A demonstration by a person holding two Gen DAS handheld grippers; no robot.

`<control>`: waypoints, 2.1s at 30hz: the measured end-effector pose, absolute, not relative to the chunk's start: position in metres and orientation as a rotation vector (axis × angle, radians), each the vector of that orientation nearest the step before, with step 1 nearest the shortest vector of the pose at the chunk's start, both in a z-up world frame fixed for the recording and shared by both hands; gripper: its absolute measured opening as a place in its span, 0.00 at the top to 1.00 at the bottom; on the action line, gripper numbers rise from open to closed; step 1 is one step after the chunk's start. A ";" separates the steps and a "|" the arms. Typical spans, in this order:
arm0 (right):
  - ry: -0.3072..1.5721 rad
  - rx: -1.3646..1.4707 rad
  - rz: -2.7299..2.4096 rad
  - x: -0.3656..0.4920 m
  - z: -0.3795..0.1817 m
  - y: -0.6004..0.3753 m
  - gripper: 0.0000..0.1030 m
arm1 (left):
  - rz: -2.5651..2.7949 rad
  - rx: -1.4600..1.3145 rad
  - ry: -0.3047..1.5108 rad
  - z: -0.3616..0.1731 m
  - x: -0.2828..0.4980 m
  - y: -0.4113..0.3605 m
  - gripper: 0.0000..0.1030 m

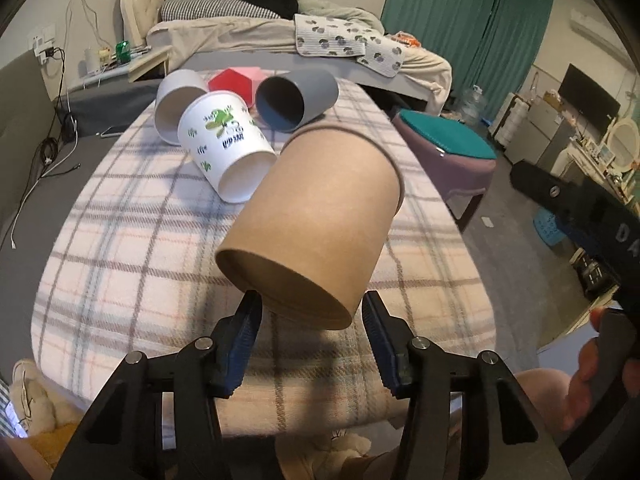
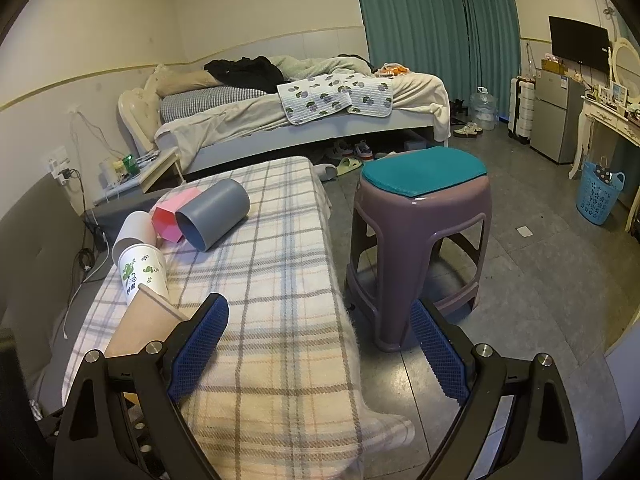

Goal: Flip cup upside down
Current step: 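Close the left tool on the kraft cup while the right tool releases it, then rotate the kraft cup upright with the left tool and lower it onto the table, then open the left tool and pull it back from the standing cup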

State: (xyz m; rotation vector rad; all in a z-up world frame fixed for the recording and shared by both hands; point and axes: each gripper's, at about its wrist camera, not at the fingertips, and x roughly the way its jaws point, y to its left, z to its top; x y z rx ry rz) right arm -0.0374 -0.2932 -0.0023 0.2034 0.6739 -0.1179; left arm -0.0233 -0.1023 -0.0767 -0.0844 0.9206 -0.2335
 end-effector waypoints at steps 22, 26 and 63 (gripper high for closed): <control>0.714 0.224 -0.105 -0.030 -0.010 -0.293 0.10 | -0.269 0.002 0.861 -0.099 0.007 -0.091 0.25; 0.721 0.215 -0.099 -0.028 -0.012 -0.291 0.10 | -0.287 0.013 0.853 -0.100 0.009 -0.091 0.27; 0.716 0.236 -0.080 -0.030 -0.011 -0.291 0.10 | -0.255 0.056 0.993 -0.088 -0.004 -0.104 0.42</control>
